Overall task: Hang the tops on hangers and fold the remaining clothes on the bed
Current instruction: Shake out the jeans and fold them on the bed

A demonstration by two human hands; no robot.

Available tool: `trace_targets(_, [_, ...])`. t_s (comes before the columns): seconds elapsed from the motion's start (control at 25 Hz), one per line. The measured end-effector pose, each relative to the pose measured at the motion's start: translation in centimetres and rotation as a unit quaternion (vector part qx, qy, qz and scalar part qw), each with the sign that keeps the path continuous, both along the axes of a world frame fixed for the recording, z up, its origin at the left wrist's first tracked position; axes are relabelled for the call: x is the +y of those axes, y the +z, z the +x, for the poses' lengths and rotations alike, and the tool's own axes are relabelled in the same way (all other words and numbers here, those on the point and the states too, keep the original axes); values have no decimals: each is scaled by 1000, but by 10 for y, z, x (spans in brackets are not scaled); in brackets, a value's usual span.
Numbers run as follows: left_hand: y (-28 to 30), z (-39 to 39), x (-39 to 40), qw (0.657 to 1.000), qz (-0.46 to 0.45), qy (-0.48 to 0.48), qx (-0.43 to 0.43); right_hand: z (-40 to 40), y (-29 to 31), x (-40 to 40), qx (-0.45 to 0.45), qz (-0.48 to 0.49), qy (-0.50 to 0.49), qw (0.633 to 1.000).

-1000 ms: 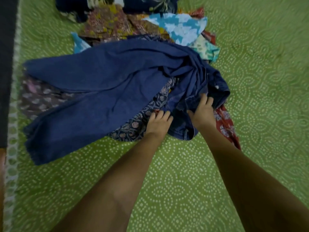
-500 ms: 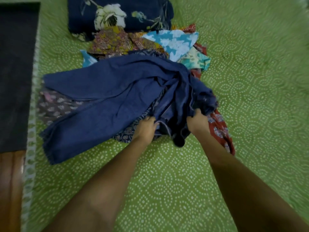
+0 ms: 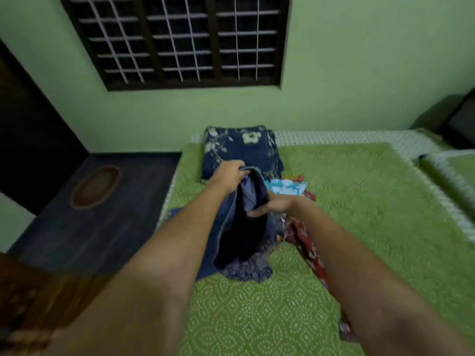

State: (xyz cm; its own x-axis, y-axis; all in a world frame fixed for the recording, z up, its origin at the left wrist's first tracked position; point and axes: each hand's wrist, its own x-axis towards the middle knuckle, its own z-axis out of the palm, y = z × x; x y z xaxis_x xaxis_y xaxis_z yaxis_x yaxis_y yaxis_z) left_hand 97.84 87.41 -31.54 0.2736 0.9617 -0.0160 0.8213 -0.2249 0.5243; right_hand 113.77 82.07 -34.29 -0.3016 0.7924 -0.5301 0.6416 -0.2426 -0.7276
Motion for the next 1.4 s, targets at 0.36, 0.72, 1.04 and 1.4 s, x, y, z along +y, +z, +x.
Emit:
trace_targets(0.36, [208,-121,-40,967,248,46,34,-90,211,-8,-94,394,-73,911])
trace_targets(0.72, [102,-185,-91,972,-133,139,132,-103,271,-12,-112,389,-299,864])
trace_targets(1.04, [159,-205,-49,819,-65,305,-482,-47,220,-37,-335,249,-185,890])
trace_targets(1.4, [210,-201,-40,940,171,281,-90,-21,222,-40,-287,462,-262,797])
